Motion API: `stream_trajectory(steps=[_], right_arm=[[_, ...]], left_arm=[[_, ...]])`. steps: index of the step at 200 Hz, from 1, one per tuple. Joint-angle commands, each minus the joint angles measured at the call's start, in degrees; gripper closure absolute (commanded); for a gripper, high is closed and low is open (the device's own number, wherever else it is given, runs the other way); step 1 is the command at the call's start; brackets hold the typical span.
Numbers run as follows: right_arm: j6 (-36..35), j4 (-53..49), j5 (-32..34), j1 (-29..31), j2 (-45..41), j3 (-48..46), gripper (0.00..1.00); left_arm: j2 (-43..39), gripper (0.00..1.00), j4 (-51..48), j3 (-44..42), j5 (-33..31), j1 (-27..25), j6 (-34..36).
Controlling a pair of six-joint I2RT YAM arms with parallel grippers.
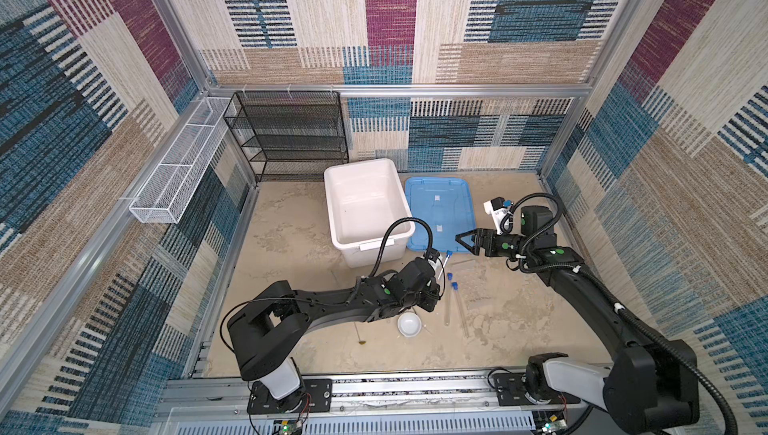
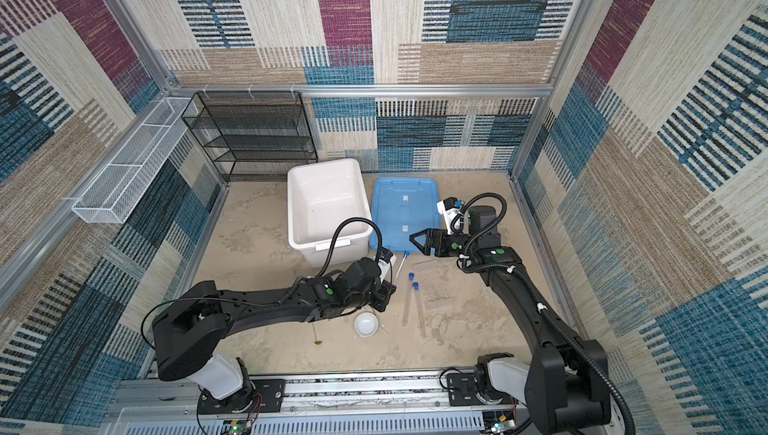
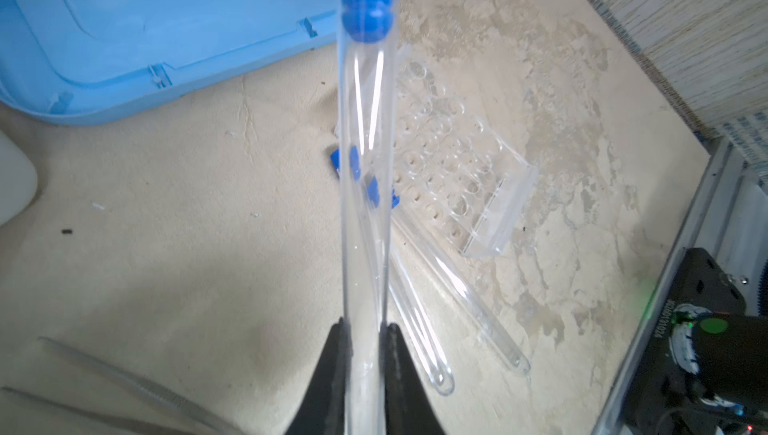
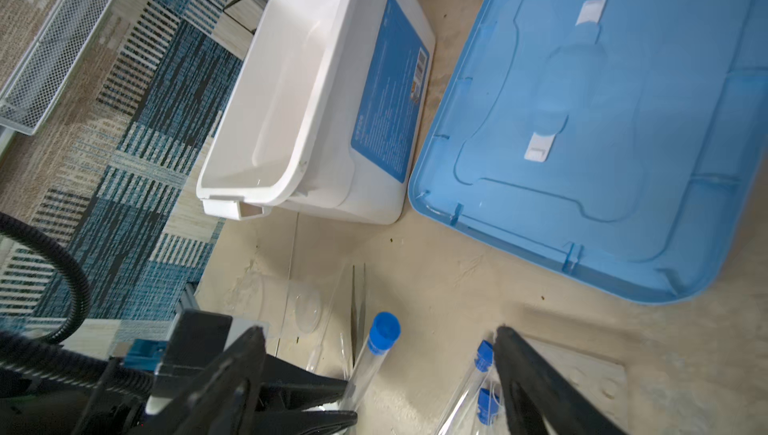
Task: Organize the chemistry lab equipment
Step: 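Lift the tube upright with the left gripper while the right gripper grasps its blue cap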
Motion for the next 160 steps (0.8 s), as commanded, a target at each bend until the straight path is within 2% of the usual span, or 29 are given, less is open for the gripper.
stream_trajectory(steps=[1, 16, 45, 86, 129, 160], right_arm=[[-1.16, -0.96, -3.27, 2.32, 1.81, 1.02, 0.14], [-0.54, 0.07, -2.59, 3.74, 2.49, 0.83, 0.17], [0.93, 2.0, -2.71, 4.95, 3.87, 0.33, 0.31], [1.82, 3.34, -2.45, 5.66, 5.74, -0.1, 0.43], [2.9, 5.62, -3.27, 5.73, 5.98, -1.07, 0.61], [3.08, 6.18, -2.88, 5.81, 6.14, -1.51, 0.67]], left_arm=[[-1.12, 0.87, 6.14, -1.37, -0.66, 0.09, 4.07], [-1.71, 0.86, 7.3, -2.26, -1.09, 0.1, 4.36], [-2.02, 0.86, 6.67, -2.59, -1.58, 0.11, 4.3], [-3.09, 0.87, 7.95, -3.53, -1.8, 0.02, 4.29], [-2.92, 0.87, 8.31, -3.5, -1.52, -0.06, 4.19], [-2.88, 0.87, 8.3, -3.61, -1.58, -0.25, 4.1]])
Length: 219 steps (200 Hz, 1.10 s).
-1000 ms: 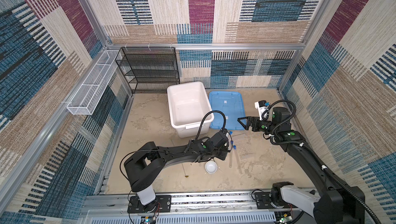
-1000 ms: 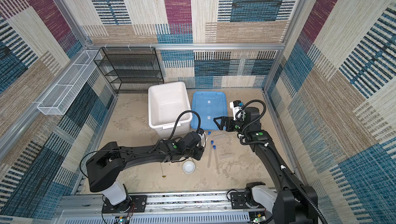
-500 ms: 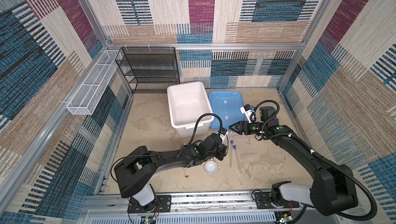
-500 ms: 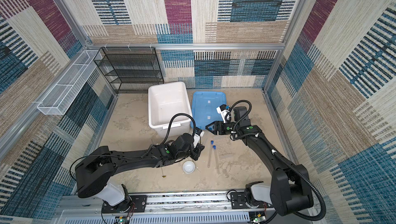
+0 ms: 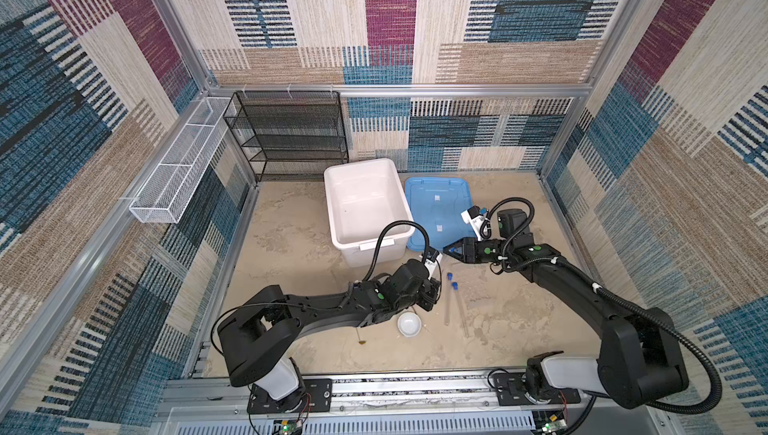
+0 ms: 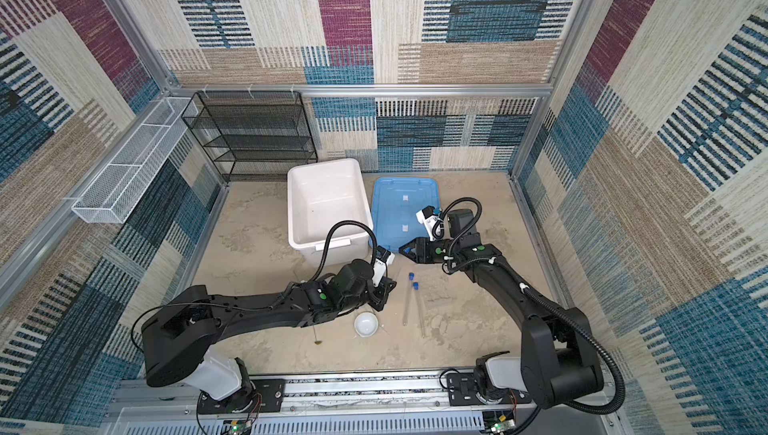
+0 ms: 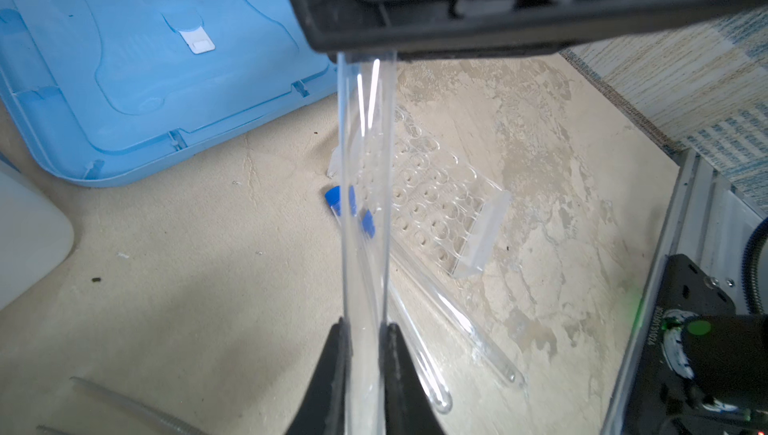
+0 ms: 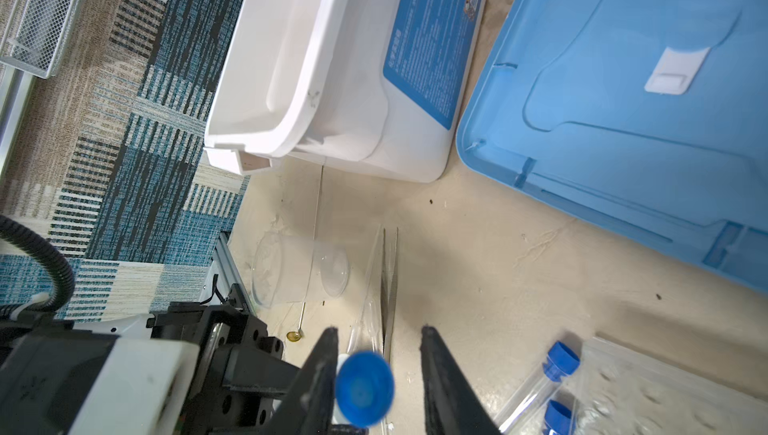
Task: Organize the chemistry lab equipment
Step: 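Lift the tube upright with the left gripper while the right gripper grasps its blue cap, then open the left gripper while the right gripper pulls the tube away by its cap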
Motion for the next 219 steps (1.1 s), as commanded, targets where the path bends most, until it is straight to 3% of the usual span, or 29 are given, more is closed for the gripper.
stream_trajectory(steps=[1, 61, 94, 102, 121, 128, 163, 219], right_arm=[[0.9, 2.7, -0.43, 0.08, 0.13, -0.31, 0.68], [1.68, 3.1, -0.75, 0.11, -0.07, -0.79, 0.82], [1.68, 3.04, -0.59, 0.16, -0.16, -0.97, 0.84], [1.62, 2.94, -0.3, 0.09, -0.35, -1.01, 0.84], [1.08, 2.76, 2.01, 0.16, -1.56, -1.01, 0.83], [0.64, 2.66, 3.81, 0.11, -2.41, -1.04, 0.83], [-4.1, 0.99, 17.15, 1.36, -8.36, -1.15, 0.84], [-7.08, 5.39, 36.34, 4.8, -18.89, -5.19, 0.84]], left_arm=[[-0.05, 0.87, 1.89, -0.16, -0.32, -0.09, 1.0], [0.55, 0.87, 1.52, 0.01, -0.61, -0.19, 0.85], [0.84, 0.83, 1.97, 0.01, -1.42, -0.17, 0.56], [0.82, 0.7, 2.18, 0.03, -1.14, -0.21, 0.81], [-0.33, 0.11, 3.33, -0.46, 0.61, -0.17, 1.09], [-1.27, 0.0, 3.83, -0.75, 1.03, -0.14, -0.17], [-5.35, 0.01, 5.29, 0.23, 4.79, -0.14, -5.23], [-6.78, 0.01, 5.15, 2.58, 8.45, -0.09, -5.83]])
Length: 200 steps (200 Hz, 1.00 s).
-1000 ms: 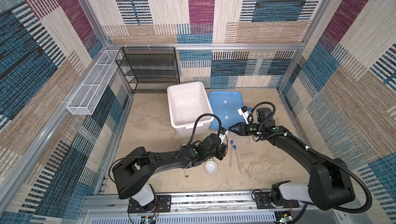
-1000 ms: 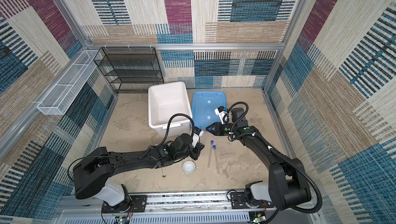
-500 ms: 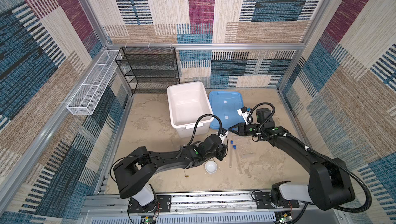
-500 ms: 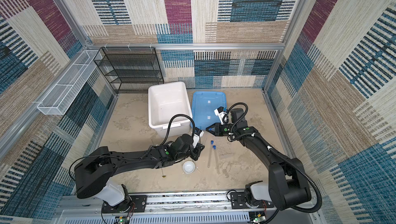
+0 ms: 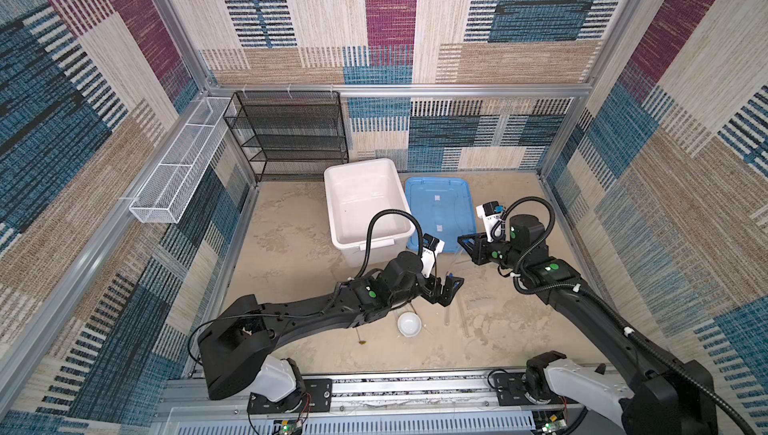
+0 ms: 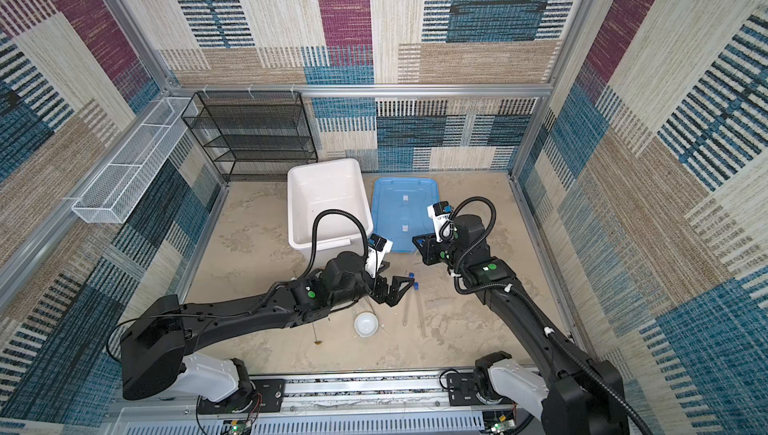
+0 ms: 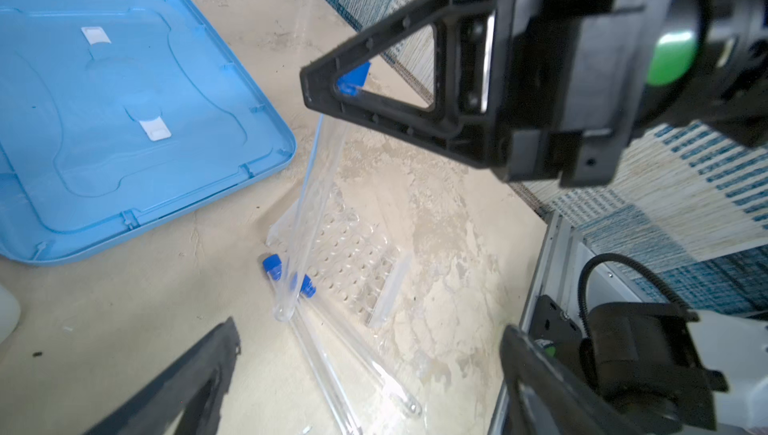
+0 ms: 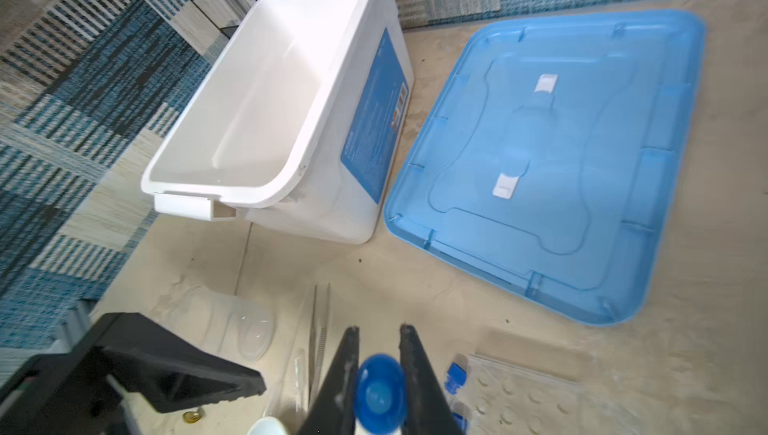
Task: Organize the chemistry lab equipment
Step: 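Open the left gripper while the right gripper pulls the tube away by its cap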
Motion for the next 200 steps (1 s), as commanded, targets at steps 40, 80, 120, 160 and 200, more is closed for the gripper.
stream_trajectory(steps=[40, 80, 120, 160, 200], right_arm=[[-1.01, 6.84, 24.05, 0.99, -8.31, -5.29, 0.84], [-1.98, 10.64, 32.52, 2.9, -9.01, -7.96, 0.85], [-4.49, 12.87, 40.24, 8.66, -5.61, -8.95, 0.85], [-3.25, 13.75, 42.52, 9.55, -5.53, -10.46, 0.85], [-2.68, 13.98, 42.67, 9.68, -5.99, -12.29, 0.85]], left_arm=[[1.32, 0.01, 3.82, -1.03, 3.38, -0.02, -3.15], [3.66, 0.01, 4.51, 0.02, 5.2, -0.08, -4.04], [5.35, 0.01, 4.44, 0.85, 5.93, 0.09, -4.28], [6.1, 0.01, 4.36, 1.02, 6.28, 0.24, -4.27], [6.83, 0.01, 4.18, 1.12, 6.54, 0.24, -4.28]])
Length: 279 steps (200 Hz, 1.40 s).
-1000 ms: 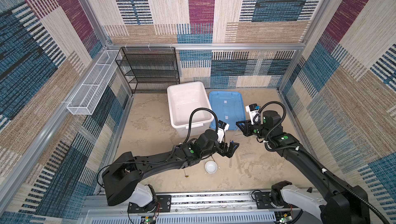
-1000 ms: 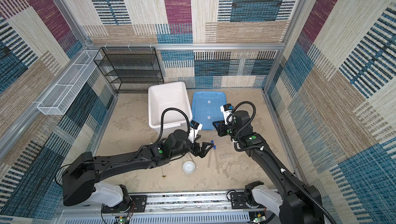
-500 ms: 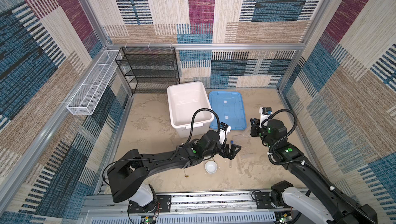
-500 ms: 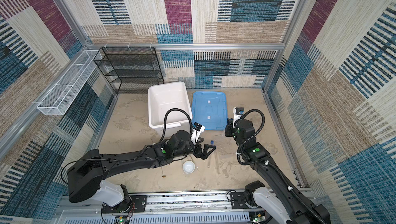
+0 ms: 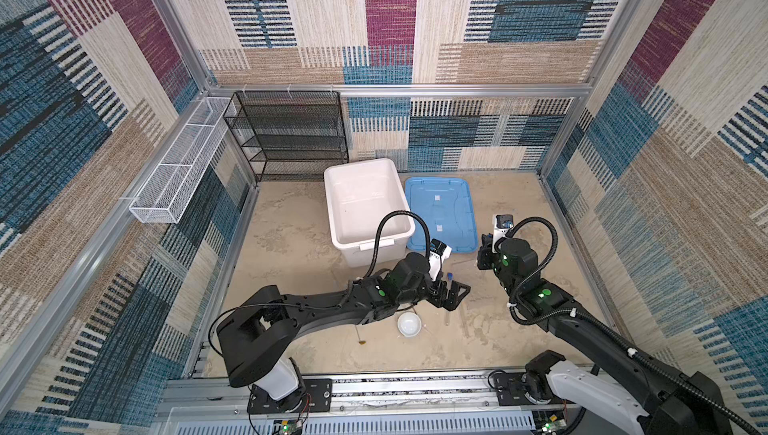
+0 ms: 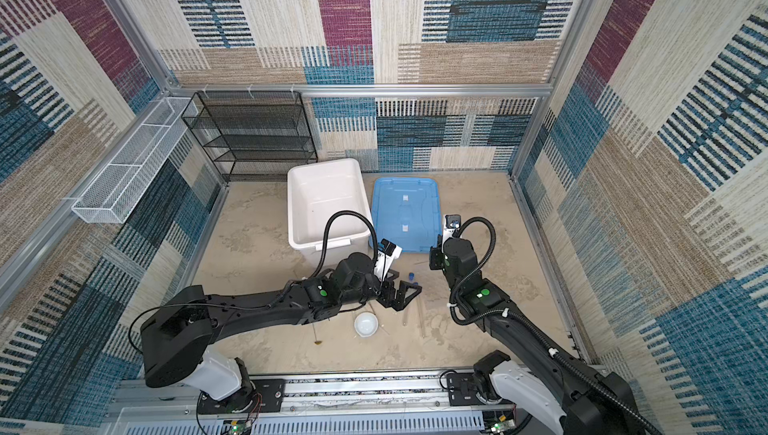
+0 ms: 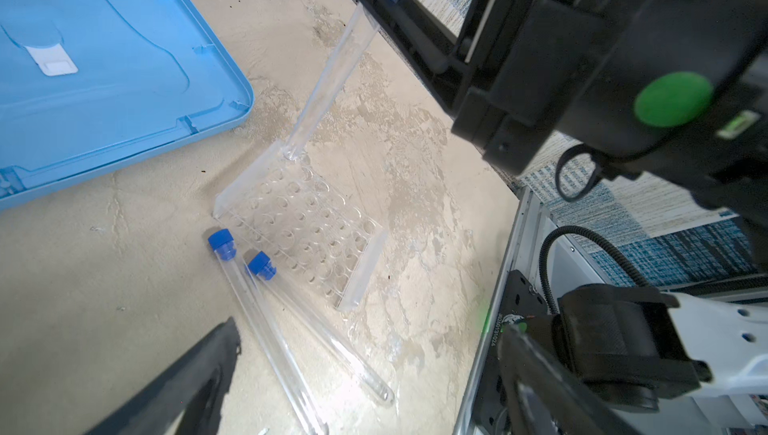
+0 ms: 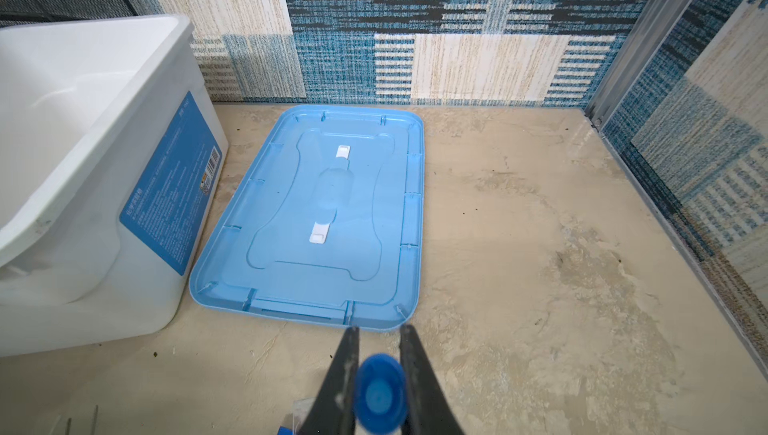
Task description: Organize the chemistry lab equipment
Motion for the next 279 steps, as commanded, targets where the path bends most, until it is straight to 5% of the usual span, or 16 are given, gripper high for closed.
stream_trajectory(steps=[1, 133, 211, 240, 256, 261, 279], right_arm=[[0.91, 2.69, 1.47, 0.18, -0.38, -1.03, 0.85], [0.16, 9.27, -1.1, 0.13, 4.55, -4.43, 0.83], [0.69, 10.17, -1.56, 0.17, 5.14, -5.53, 0.72], [1.21, 9.43, -1.62, 0.15, 4.4, -5.22, 0.52], [2.06, 9.0, -2.25, 0.14, 2.89, -5.0, 0.23], [2.87, 9.26, -2.17, 0.13, 1.94, -5.25, 0.01], [5.14, 9.35, -1.01, 0.16, -2.32, -5.64, 0.01]], left_arm=[[0.39, 0.01, 1.64, 0.4, 0.4, 0.05, -0.23], [1.72, 0.01, 1.73, 0.35, 0.74, 0.25, -0.49], [1.88, 0.01, 1.39, 0.22, 0.24, 0.47, -0.57], [1.9, 0.01, 0.17, 0.58, -0.43, 0.48, -0.19], [1.5, 0.01, -0.2, 0.49, -0.9, 0.49, 0.03], [1.37, 0.01, -0.42, 0.56, -1.09, 0.42, 0.19], [0.92, 0.01, -1.35, 0.61, -1.78, 0.49, 0.64]])
